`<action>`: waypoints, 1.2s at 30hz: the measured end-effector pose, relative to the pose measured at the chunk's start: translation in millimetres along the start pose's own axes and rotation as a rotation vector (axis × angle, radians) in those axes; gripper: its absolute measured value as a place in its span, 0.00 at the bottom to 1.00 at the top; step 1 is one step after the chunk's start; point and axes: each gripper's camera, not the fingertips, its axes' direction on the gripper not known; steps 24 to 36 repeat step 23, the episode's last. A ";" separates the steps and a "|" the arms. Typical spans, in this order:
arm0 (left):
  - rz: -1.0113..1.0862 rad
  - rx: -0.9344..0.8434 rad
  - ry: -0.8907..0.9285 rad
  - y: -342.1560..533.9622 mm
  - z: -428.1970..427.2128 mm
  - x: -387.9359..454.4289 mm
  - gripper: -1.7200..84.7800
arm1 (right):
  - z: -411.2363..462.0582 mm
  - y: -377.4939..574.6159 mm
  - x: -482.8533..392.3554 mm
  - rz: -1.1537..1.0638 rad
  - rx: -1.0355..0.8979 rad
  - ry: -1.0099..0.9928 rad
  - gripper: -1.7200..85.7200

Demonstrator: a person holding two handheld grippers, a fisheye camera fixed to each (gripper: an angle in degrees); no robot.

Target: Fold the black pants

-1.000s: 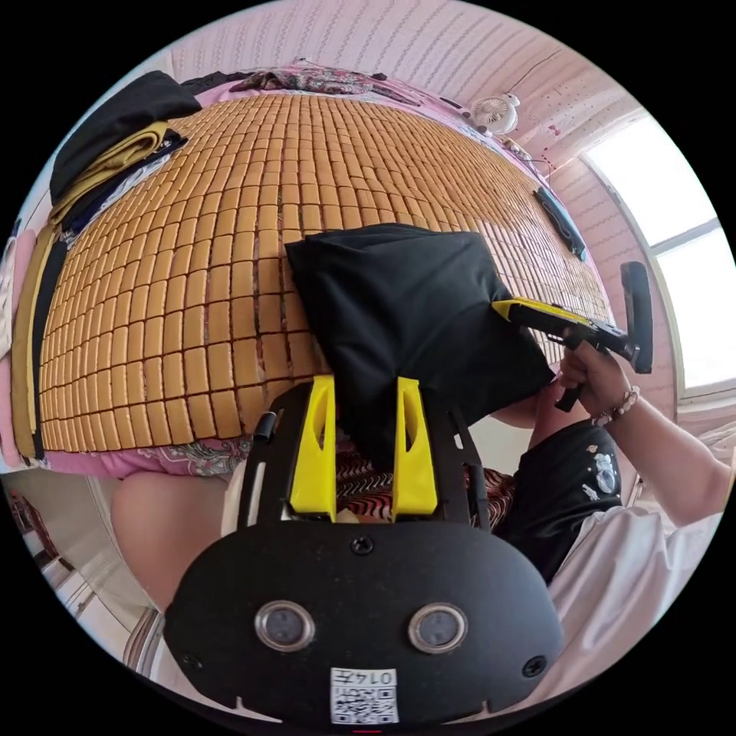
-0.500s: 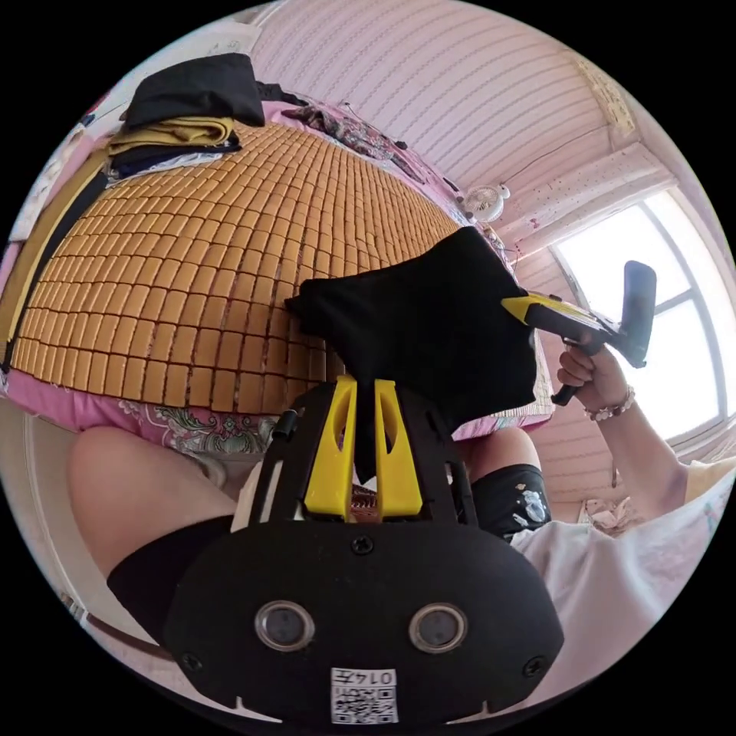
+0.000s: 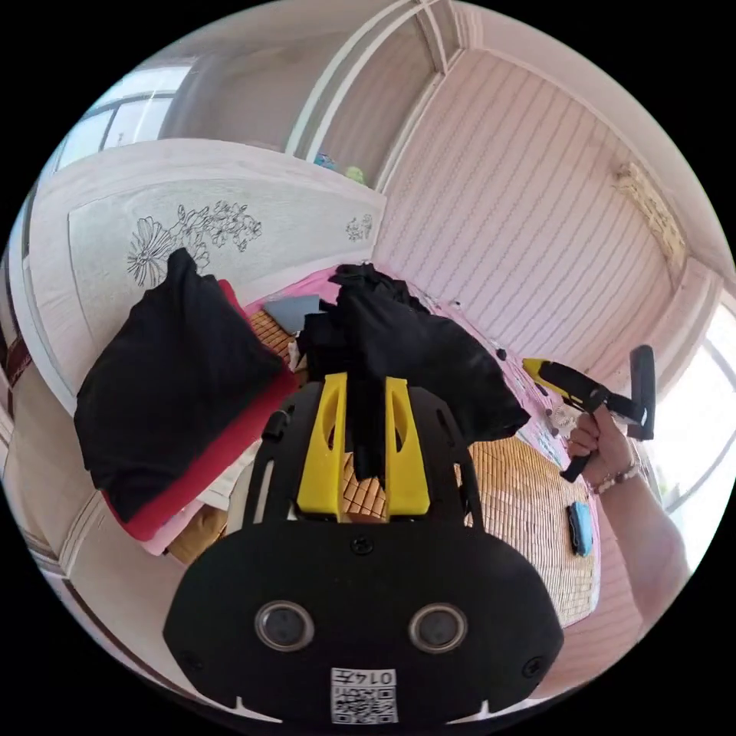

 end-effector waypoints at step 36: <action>0.617 -0.329 0.532 365.3 65.6 172.9 0.01 | -299.9 567.3 154.7 0.848 -0.013 0.614 0.11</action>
